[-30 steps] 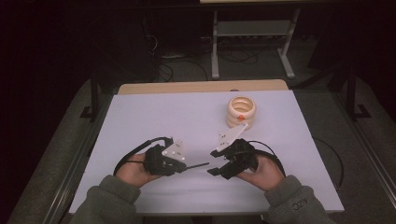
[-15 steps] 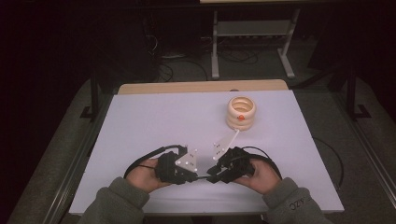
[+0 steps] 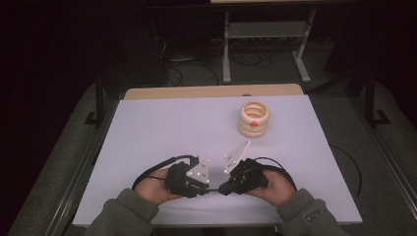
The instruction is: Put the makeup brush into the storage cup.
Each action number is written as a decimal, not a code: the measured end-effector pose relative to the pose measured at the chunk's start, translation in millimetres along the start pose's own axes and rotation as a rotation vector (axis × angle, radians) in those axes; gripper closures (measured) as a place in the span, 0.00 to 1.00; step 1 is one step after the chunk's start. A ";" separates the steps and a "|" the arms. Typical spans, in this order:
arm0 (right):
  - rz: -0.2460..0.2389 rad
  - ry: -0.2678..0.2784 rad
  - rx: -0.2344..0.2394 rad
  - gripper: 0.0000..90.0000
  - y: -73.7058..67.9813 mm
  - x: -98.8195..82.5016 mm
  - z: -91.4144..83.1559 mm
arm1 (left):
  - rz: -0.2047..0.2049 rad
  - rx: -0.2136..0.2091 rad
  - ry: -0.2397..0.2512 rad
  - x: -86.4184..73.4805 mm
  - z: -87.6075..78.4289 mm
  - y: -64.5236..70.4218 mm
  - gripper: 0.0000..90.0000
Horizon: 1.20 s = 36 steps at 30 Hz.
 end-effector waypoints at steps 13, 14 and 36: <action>0.161 0.024 -0.069 0.94 22.1 -12.6 -6.0 | -0.211 -0.019 0.142 -24.6 -7.8 -10.3 0.70; 0.170 0.031 -0.082 0.94 24.2 -12.6 -8.3 | -0.229 -0.028 0.149 -26.6 -6.2 -11.3 0.69; 0.262 0.228 -0.113 0.94 23.3 10.3 -8.3 | -0.517 -0.029 0.359 -30.7 -3.3 -43.9 0.61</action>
Point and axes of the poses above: each handheld gripper's, and its own axes: z roughly forward along the jaws, x roughly out of its top, y roughly to its right, the point moved 9 cm from there along z, roughly forward along the jaws, and after that the axes turned 10 degrees about -y, right-handed, at the moved point
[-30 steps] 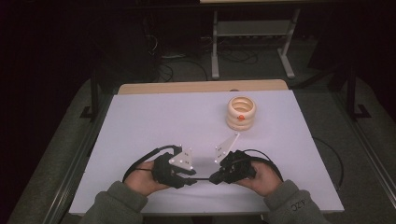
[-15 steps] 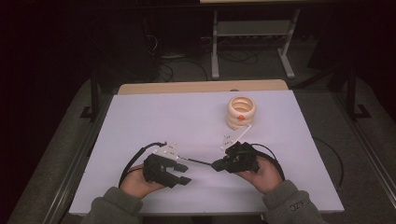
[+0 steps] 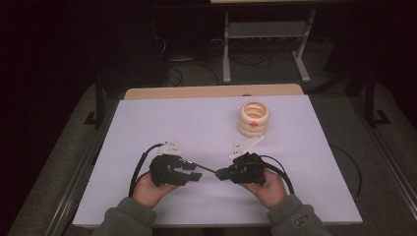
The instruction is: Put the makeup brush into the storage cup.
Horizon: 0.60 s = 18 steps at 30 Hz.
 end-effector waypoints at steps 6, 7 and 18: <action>-0.009 -0.038 0.005 0.94 -2.4 -4.2 16.0 | -0.027 -0.010 0.035 5.1 -1.8 1.6 0.67; -0.019 -0.045 0.001 0.94 -1.7 -4.8 18.8 | -0.025 -0.013 0.043 6.4 -2.3 1.6 0.68; -0.072 -0.097 -0.015 0.94 -4.6 -7.3 38.3 | -0.077 -0.153 0.124 15.3 -11.6 6.6 0.88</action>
Point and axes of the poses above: each handheld gripper's, and its own axes: z roughly forward along the jaws, x roughly out of its top, y roughly to its right, the point moved 9 cm from there along z, roughly forward along the jaws, and after that the axes turned 10 degrees about -y, right-handed, at the moved point
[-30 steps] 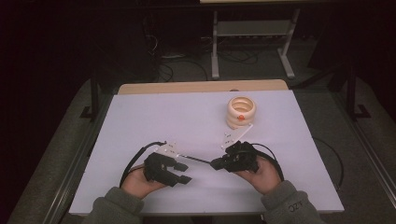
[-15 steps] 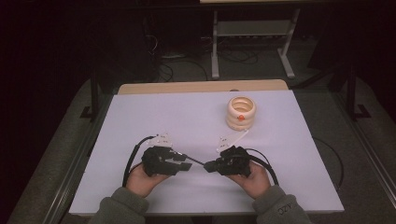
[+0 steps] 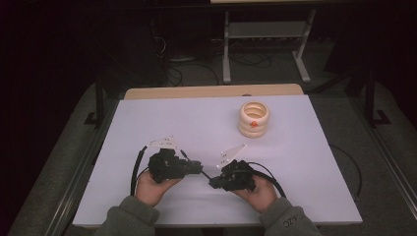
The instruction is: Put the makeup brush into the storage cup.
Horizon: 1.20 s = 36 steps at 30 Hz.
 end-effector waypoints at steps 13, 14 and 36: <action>-0.033 0.017 -0.044 0.80 -4.8 10.8 -8.2 | 0.088 0.064 -0.064 9.4 -0.2 14.8 0.94; -0.047 0.018 -0.060 0.80 -4.9 13.1 -10.6 | 0.098 0.068 -0.069 10.6 0.3 15.8 0.94; 0.002 0.035 -0.042 0.94 0.7 16.1 -23.2 | 0.150 0.146 -0.096 11.6 -7.3 20.0 0.77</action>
Point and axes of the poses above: each handheld gripper's, and its own axes: z roughly forward along the jaws, x roughly out of its top, y roughly to its right, the point moved 9 cm from there along z, roughly forward along the jaws, and after that the axes turned 10 degrees about -y, right-handed, at the moved point
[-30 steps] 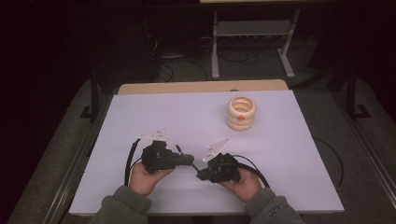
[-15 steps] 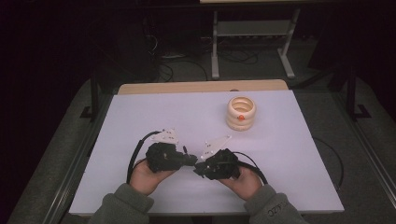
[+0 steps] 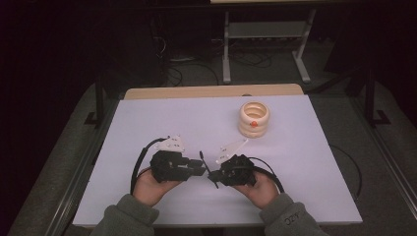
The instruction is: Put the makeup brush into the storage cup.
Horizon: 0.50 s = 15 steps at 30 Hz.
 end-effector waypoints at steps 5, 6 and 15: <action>0.027 0.004 0.002 0.94 8.6 -6.5 -6.6 | -0.004 0.024 0.008 -5.1 -5.3 -1.9 0.75; 0.042 0.005 0.008 0.94 8.7 -7.3 -8.5 | -0.003 0.033 0.010 -6.3 -6.0 -2.5 0.74; 0.069 0.018 -0.008 0.94 22.3 -13.6 -27.7 | -0.024 0.083 0.022 -20.3 -13.0 -5.8 0.71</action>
Point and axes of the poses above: each handheld gripper's, and its own axes: z roughly forward along the jaws, x roughly out of its top, y roughly to its right, the point moved 9 cm from there along z, roughly forward along the jaws, and after that the axes turned 10 degrees about -y, right-handed, at the moved point
